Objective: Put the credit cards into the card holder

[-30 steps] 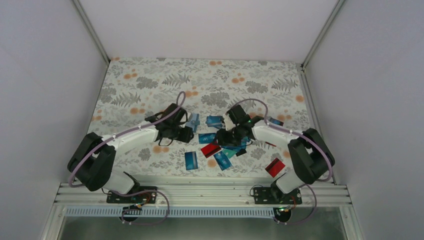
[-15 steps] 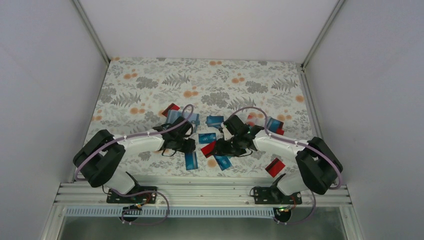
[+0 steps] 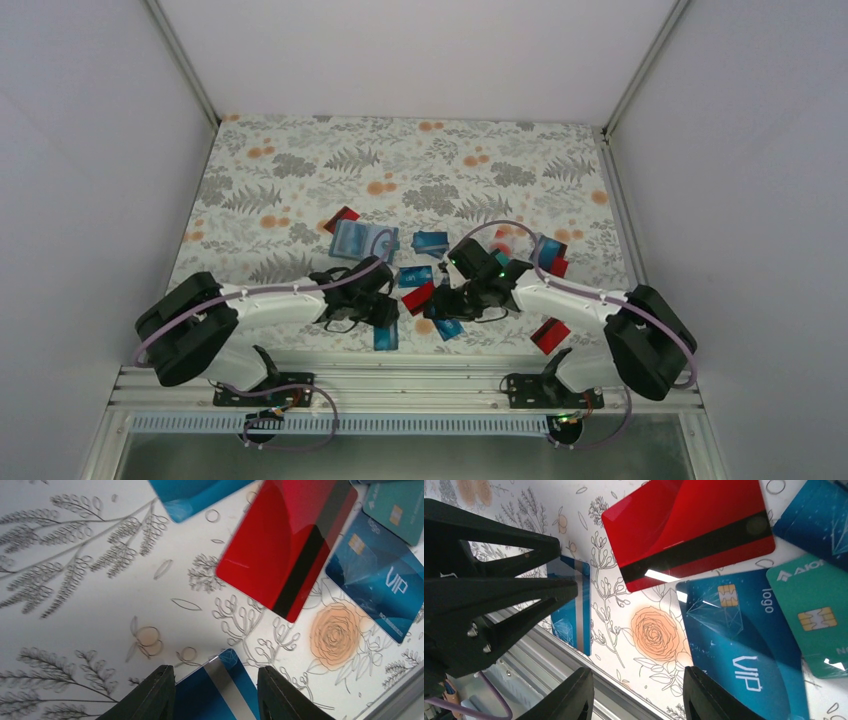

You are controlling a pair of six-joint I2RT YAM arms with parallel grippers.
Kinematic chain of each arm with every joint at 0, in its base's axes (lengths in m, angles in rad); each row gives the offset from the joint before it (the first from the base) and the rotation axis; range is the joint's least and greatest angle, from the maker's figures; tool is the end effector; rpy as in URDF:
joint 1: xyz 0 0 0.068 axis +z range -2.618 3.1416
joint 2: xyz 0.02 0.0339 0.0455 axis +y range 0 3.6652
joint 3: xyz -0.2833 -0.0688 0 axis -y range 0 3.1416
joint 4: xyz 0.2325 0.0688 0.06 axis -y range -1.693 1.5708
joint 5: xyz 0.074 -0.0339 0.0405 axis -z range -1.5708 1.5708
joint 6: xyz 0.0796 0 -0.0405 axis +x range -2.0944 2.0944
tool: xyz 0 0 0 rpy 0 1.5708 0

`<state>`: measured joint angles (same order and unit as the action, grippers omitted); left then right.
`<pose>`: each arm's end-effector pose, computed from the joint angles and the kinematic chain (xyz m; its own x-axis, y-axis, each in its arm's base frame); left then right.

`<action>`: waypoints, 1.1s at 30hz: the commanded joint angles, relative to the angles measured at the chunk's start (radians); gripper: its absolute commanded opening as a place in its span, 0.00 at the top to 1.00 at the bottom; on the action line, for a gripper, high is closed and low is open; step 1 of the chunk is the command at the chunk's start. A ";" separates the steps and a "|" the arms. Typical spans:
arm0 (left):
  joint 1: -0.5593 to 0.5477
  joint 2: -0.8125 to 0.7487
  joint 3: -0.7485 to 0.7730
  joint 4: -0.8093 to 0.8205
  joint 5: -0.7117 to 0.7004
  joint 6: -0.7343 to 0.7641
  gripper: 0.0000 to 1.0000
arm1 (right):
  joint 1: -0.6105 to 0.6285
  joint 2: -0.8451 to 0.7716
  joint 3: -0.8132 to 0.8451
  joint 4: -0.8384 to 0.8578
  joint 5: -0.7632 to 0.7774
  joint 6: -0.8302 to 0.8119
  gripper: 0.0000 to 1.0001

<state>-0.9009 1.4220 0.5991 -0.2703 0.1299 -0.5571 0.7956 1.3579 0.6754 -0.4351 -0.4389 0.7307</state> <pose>0.1474 -0.2027 0.1282 -0.8986 0.2901 -0.3293 0.3996 0.8510 -0.3407 0.1455 0.1968 0.1590 -0.9870 -0.1441 -0.0711 -0.1586 0.8014 0.5767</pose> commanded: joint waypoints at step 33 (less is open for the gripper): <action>-0.139 -0.051 -0.052 -0.136 -0.054 -0.190 0.58 | 0.376 0.081 -0.236 0.605 0.008 0.525 0.46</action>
<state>-1.0309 1.3689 0.5865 -0.3630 0.0639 -0.7265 1.1553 1.4296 0.4686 0.0814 -0.4744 1.1835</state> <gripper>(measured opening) 0.422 0.542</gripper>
